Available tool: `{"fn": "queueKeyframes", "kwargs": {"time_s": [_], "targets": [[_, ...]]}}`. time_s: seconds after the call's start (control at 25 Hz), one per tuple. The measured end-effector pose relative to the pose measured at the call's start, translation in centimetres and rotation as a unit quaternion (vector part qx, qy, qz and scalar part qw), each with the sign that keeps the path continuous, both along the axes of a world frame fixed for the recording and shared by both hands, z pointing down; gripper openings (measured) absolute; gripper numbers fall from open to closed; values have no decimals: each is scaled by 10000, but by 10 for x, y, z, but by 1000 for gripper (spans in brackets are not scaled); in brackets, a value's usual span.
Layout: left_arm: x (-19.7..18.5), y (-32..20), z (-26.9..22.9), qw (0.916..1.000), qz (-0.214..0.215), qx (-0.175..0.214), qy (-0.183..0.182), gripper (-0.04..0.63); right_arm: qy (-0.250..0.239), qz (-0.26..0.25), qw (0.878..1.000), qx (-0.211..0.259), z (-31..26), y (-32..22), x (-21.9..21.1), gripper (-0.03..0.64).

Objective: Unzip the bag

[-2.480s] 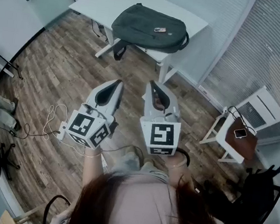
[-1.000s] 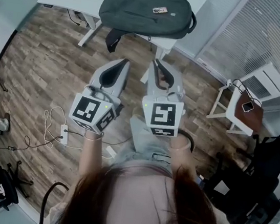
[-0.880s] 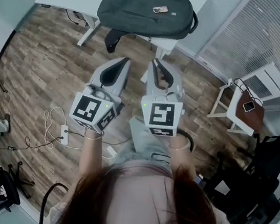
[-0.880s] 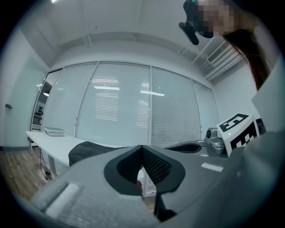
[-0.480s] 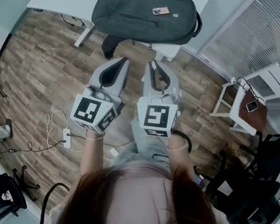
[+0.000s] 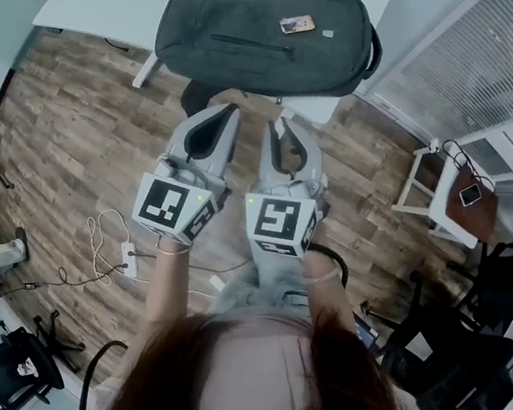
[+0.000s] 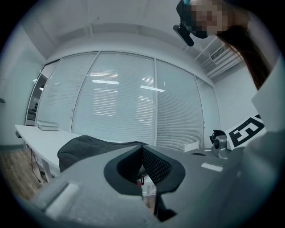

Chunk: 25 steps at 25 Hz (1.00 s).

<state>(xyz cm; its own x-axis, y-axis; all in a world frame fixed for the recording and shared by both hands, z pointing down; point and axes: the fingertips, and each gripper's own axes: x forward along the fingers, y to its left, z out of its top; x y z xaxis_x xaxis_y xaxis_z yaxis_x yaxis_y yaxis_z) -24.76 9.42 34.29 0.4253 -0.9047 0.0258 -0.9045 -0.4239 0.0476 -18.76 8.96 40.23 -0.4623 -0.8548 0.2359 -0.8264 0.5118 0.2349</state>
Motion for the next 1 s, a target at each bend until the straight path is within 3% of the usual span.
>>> {"fn": "queueKeyframes", "kwargs": {"time_s": [0.24, 1.0], "targets": [[-3, -32, 22, 10000, -7, -18, -71, 3, 39, 252, 9996, -150, 26, -26, -3, 80], [0, -99, 84, 9964, 473, -689, 102, 3, -49, 719, 9952, -661, 85, -67, -12, 100]]}}
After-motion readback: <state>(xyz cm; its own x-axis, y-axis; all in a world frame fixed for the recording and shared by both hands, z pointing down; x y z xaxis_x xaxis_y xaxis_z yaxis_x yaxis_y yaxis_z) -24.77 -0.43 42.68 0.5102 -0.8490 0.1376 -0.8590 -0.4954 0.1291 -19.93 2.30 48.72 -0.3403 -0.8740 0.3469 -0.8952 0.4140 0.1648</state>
